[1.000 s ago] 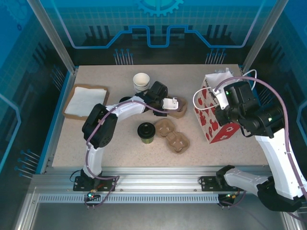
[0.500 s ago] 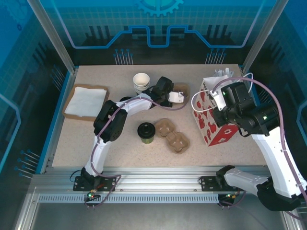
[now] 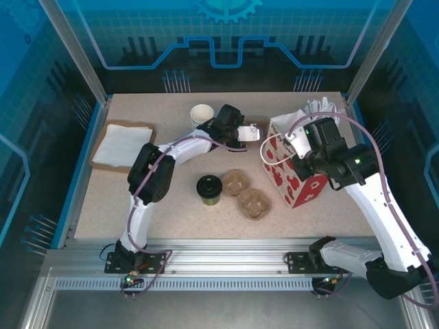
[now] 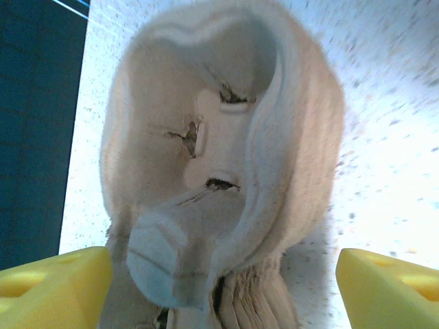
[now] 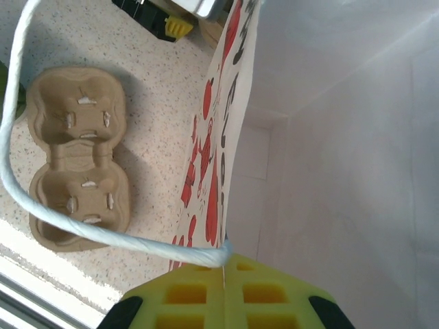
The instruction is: Pack the takeout coffee
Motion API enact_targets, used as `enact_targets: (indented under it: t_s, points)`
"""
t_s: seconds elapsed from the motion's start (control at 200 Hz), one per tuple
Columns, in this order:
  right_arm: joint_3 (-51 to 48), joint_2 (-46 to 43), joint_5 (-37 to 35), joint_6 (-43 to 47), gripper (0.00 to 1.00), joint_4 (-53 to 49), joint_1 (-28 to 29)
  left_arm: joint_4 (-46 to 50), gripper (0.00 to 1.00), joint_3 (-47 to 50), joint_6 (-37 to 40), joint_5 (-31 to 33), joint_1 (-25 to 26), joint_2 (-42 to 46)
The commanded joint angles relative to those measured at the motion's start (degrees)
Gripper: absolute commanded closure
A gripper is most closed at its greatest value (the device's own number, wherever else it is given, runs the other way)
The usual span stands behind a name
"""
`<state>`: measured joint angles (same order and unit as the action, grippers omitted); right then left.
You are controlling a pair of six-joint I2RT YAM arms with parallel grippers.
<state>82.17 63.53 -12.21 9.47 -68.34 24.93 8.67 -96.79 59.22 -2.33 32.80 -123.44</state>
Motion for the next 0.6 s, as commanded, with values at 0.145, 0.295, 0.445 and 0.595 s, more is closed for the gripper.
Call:
enact_targets:
  t_s: [0.145, 0.295, 0.445, 0.595]
  points:
    - [-2.7, 1.8, 8.1, 5.8, 1.00, 8.2, -1.0, 2.8, 0.13, 2.2, -15.0, -6.7, -0.1, 12.3]
    - [-4.0, 2.7, 9.8, 7.6, 1.00, 11.0, -1.1, 5.0, 0.13, 3.8, -22.9, -4.8, -0.3, 17.4]
    - [-4.0, 4.8, 8.5, 8.8, 1.00, 12.2, -0.9, 6.8, 0.13, 6.3, -31.4, -1.4, -0.5, 22.2]
    - [-3.2, 5.7, 5.4, 11.1, 1.00, 12.2, -0.6, 9.2, 0.13, 8.7, -39.4, 1.6, -0.8, 26.4]
